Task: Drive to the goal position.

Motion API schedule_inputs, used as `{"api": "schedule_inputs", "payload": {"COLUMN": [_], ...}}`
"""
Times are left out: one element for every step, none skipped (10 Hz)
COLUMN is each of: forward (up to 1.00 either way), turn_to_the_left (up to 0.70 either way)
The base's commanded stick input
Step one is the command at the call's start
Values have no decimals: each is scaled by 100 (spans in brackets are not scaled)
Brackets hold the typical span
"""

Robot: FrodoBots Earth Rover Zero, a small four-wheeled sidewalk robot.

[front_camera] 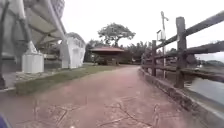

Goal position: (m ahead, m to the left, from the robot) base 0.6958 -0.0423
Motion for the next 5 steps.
{"api": "schedule_inputs", "payload": {"forward": [100,100,100,100,100], "turn_to_the_left": [0,6,5,-16,-36]}}
